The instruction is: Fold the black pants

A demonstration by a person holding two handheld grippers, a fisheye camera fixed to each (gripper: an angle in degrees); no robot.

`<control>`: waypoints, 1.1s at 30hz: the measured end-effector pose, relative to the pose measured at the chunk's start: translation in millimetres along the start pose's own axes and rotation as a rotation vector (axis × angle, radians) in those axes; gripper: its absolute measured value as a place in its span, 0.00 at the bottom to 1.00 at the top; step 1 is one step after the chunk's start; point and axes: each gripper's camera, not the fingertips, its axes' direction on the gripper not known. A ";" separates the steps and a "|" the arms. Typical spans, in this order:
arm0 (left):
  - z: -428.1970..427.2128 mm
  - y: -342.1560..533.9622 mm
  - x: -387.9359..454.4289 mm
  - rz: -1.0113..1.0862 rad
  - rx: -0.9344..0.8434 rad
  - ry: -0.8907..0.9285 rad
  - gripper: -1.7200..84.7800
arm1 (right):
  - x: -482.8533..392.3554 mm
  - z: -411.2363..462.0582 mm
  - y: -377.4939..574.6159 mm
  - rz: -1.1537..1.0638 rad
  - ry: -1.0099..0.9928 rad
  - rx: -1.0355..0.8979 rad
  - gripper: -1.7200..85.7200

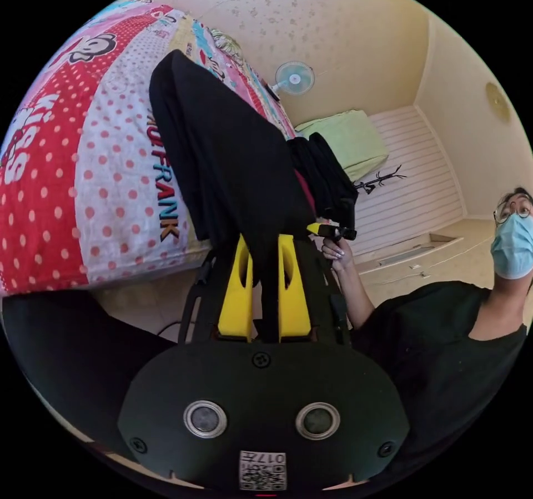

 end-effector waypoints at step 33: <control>-107.4 -157.7 -37.8 -0.262 0.039 0.118 0.14 | 75.1 27.2 -128.3 0.189 -0.174 0.128 0.14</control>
